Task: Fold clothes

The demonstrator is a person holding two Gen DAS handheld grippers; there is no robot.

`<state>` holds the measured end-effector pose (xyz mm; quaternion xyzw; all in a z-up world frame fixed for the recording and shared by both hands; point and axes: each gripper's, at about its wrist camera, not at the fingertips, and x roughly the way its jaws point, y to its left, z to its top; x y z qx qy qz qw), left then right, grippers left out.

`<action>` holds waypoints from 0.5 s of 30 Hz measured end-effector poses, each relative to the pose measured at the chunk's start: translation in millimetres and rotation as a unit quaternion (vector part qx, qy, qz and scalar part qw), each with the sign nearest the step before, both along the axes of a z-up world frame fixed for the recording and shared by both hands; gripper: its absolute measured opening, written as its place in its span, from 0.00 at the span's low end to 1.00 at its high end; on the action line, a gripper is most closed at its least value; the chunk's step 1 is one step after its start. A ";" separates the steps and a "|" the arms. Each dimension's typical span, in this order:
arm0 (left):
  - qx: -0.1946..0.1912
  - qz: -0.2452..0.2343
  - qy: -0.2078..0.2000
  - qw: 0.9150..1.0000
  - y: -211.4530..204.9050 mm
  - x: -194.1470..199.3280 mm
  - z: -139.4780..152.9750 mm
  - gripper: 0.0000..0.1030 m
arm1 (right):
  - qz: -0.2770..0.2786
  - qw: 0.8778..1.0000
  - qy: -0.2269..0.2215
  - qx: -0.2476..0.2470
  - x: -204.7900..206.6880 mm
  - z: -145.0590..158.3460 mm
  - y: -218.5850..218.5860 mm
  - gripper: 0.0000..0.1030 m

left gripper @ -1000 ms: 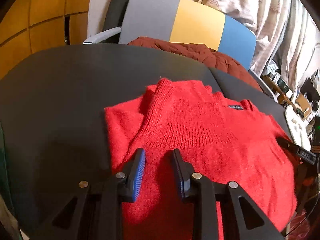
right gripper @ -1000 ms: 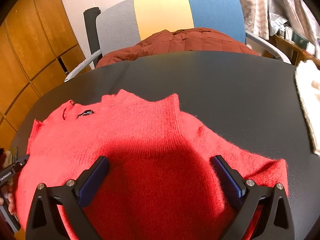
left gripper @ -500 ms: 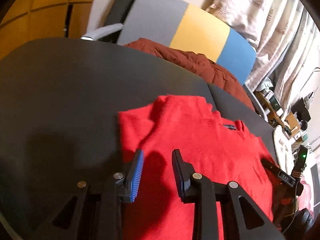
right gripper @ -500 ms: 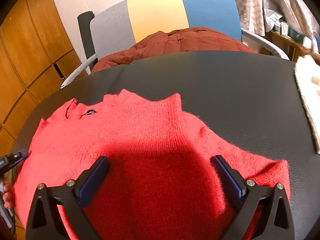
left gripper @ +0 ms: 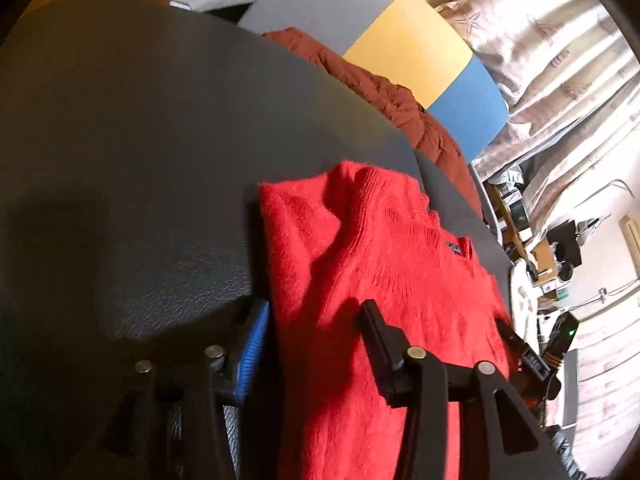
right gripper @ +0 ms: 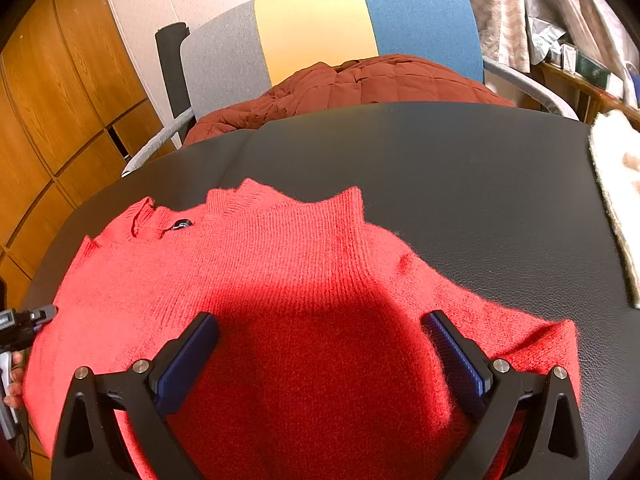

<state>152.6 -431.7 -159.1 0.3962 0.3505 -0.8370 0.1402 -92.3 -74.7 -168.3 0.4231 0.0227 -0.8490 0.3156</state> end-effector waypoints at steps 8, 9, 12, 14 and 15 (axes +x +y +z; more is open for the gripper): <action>0.012 0.001 -0.016 1.000 4.7 -18.2 -5.8 0.17 | 0.000 1.000 -0.001 0.001 -1.1 -0.3 -0.9 1.00; 0.011 0.005 -0.017 1.000 5.2 -18.6 -4.8 0.15 | 0.001 1.000 -0.002 0.001 -0.9 0.0 -0.6 1.00; 0.010 0.021 -0.020 1.000 -1.3 -18.1 -0.2 0.12 | 0.028 1.000 -0.010 -0.004 2.3 8.9 1.8 1.00; 0.010 0.029 -0.022 0.999 -9.0 -18.1 3.0 0.12 | 0.059 0.998 -0.018 -0.009 5.8 19.0 4.1 1.00; 0.003 0.030 -0.025 0.999 -12.3 -18.7 5.9 0.12 | 0.075 0.997 -0.022 -0.011 7.6 24.0 5.3 0.99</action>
